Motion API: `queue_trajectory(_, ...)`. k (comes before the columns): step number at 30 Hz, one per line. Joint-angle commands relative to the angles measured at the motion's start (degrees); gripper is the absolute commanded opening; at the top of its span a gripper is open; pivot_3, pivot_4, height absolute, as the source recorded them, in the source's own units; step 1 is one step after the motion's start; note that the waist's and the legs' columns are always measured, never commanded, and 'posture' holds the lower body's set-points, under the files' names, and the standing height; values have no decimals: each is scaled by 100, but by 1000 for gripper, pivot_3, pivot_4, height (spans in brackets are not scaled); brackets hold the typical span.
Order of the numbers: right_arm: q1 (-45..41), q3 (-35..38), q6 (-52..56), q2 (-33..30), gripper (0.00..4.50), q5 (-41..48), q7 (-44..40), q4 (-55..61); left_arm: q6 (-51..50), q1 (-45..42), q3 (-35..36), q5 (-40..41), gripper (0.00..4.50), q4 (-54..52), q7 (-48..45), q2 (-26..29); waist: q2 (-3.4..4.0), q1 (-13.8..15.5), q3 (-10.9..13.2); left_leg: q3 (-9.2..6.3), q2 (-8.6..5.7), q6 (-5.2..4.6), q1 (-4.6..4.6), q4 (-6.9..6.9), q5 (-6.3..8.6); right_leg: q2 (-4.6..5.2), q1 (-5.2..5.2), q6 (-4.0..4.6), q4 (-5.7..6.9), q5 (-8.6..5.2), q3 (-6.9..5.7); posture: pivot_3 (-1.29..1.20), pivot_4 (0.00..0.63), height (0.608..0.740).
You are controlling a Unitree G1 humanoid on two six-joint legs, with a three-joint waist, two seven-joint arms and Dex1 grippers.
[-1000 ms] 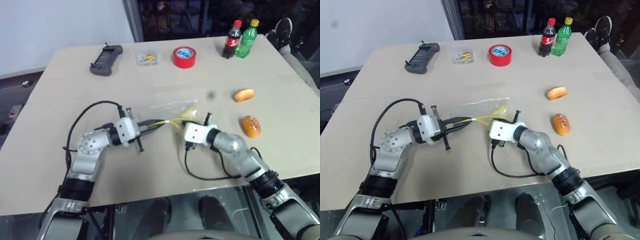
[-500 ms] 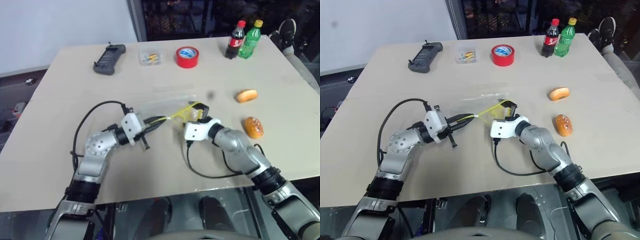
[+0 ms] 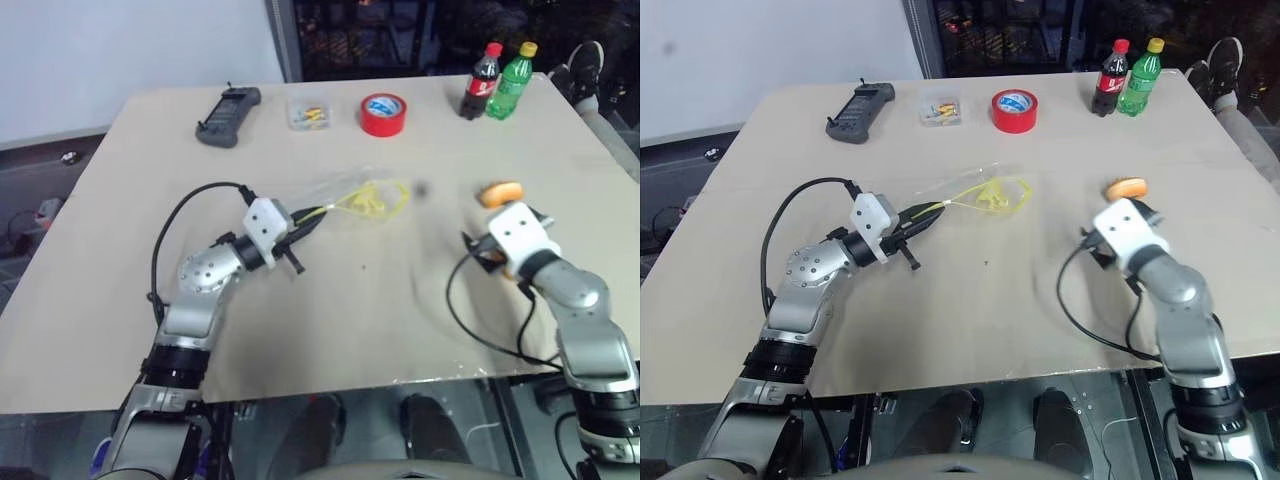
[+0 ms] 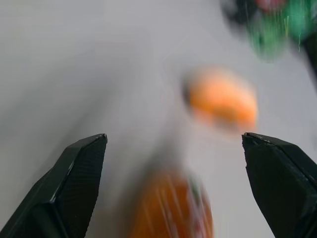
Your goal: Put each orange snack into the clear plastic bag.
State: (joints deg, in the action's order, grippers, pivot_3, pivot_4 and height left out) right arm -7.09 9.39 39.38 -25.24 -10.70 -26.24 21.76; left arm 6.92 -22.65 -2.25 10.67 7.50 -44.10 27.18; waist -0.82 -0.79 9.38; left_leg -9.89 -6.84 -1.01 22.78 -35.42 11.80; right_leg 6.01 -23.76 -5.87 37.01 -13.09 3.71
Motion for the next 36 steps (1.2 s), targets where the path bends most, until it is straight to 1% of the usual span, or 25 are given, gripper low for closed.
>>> queue_trajectory(1,88,515,574,161,4466,366,135,164,145,-105,110,115,0,-44,-51,-44,0,-9,0,0,1,0,0,0,0,-1,0,0,0,0,0,0,150,740)
queue_trajectory(3,143,599,647,211,4466,487,190,47,138,-108,126,202,0,-45,-130,-72,1,-14,-1,1,1,0,-1,-1,0,0,1,0,0,0,1,0,150,740)
queue_trajectory(4,175,610,634,219,4222,526,218,-4,139,-109,137,240,0,-37,-181,-74,2,-13,-1,2,1,0,-2,-1,0,0,1,0,1,0,0,0,150,740)
queue_trajectory(6,185,669,642,276,3516,699,248,29,164,-127,165,265,0,11,-239,-58,1,-5,-1,1,1,-1,-2,-1,0,0,2,0,0,0,0,0,150,740)
queue_trajectory(8,186,677,618,296,2593,846,251,134,155,-160,212,298,0,71,-249,-62,1,-4,-1,1,1,0,-2,-1,0,0,2,0,0,0,0,0,150,740)
queue_trajectory(9,197,663,553,304,2043,942,211,216,179,-171,217,305,0,91,-272,-58,1,-4,-1,2,1,0,-2,-1,0,0,2,-1,0,0,0,0,150,740)
queue_trajectory(11,216,603,458,310,1226,1164,87,424,211,-177,222,321,0,116,-311,-57,2,-4,-1,2,1,-1,-2,-1,0,1,2,-1,0,0,0,0,150,740)
queue_trajectory(12,224,537,425,303,1024,1294,-2,568,221,-174,225,325,0,125,-323,-59,2,-7,-1,2,1,-1,-2,-1,0,1,2,-1,0,0,0,0,150,740)
queue_trajectory(15,155,316,391,328,1024,1711,-259,895,274,-168,228,341,0,141,-386,-69,2,-19,-1,1,2,-1,-2,-1,0,0,1,-1,0,0,0,0,150,740)
queue_trajectory(17,-72,-49,387,393,1024,2036,-486,1068,350,-133,207,334,0,133,-455,-73,2,-35,-1,1,2,-1,-2,-1,0,-1,1,-1,0,0,0,0,150,740)
queue_trajectory(19,-400,-455,427,451,1024,2133,-527,1050,420,-81,179,305,0,120,-497,-81,2,-47,-1,2,3,-1,-2,-2,0,-1,1,-1,0,0,0,0,150,740)
queue_trajectory(23,-1223,-1160,442,665,1024,1978,-314,432,570,24,126,322,0,-6,-635,-106,1,-38,-1,0,3,0,-2,-2,0,-1,2,-1,-1,0,-1,0,150,740)
queue_trajectory(26,-1718,-1513,333,782,1024,1837,-199,-166,757,198,24,300,0,-205,-847,-47,1,-26,-1,0,2,0,-1,-2,0,0,1,0,-3,0,-1,0,150,740)
queue_trajectory(29,-2031,-2016,129,666,1024,1617,-366,-631,783,345,-35,262,0,-386,-904,-13,1,-14,-1,-3,1,10,3,-1,-5,1,-1,1,-4,1,-3,0,150,740)
queue_trajectory(33,-2221,-2273,-36,776,1024,1583,-399,-994,789,576,-118,182,0,-680,-945,77,-1,-17,-1,-2,-2,16,7,-1,-9,4,0,0,-14,1,-3,0,150,740)
queue_trajectory(36,-2494,-2365,-207,1056,1024,1526,-254,-1493,840,788,-197,110,0,-874,-1021,171,-1,-47,-1,-2,-2,16,8,0,-9,4,-1,0,-14,1,-3,0,150,740)
